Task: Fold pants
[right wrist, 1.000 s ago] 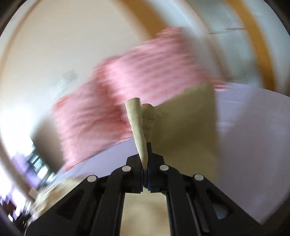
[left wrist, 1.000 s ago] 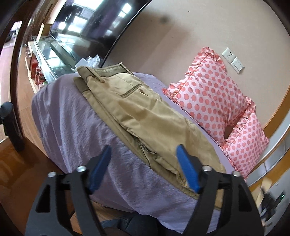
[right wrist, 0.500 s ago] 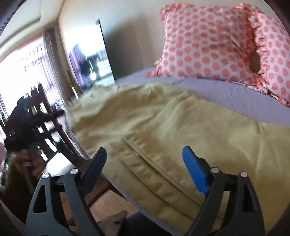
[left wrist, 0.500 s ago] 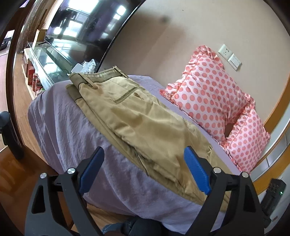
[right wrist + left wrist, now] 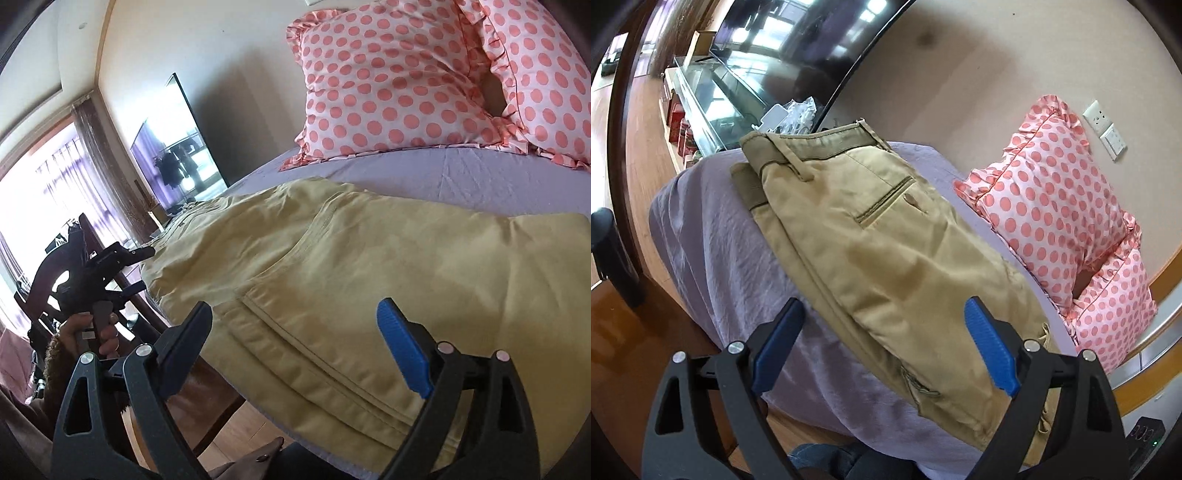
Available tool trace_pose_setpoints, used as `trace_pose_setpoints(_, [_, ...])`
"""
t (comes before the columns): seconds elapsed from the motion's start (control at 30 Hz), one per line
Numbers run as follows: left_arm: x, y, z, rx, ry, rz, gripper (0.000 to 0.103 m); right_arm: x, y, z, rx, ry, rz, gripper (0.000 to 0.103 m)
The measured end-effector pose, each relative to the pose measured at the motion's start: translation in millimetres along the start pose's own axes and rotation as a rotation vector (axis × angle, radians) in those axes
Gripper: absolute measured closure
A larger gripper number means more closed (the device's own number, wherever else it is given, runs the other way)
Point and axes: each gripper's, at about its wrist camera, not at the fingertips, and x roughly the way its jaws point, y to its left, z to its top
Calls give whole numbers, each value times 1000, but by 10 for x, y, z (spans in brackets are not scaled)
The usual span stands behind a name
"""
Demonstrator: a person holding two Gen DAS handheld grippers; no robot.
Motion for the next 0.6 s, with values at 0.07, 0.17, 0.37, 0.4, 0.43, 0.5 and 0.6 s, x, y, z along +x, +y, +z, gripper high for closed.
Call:
trace_pose_setpoints(0.07, [-22, -33, 8, 2, -3, -5, 15, 28, -33, -3, 14, 5, -3, 10])
trace_pose_setpoints(0.17, [-47, -114, 35, 9, -1, -39, 15, 58, -111, -19, 47, 13, -5, 8])
trace_pose_setpoints(0.37, [98, -10, 298, -43, -32, -9, 18, 25, -135, -32, 56, -1, -1, 8])
trace_pose_setpoints(0.4, [131, 63, 359, -69, -39, -1, 23, 12, -131, -35, 53, -5, 1, 8])
trace_pose_setpoints(0.43, [153, 143, 409, -102, -44, -2, 28, -11, -129, -39, 49, -11, 2, 8])
trace_pose_setpoints(0.5, [186, 309, 522, -183, -54, -19, 41, -49, -128, -35, 41, -21, 2, 8])
trace_pose_setpoints(0.6, [244, 462, 623, -254, -72, 0, 82, -111, -157, -39, 44, -43, 10, 8])
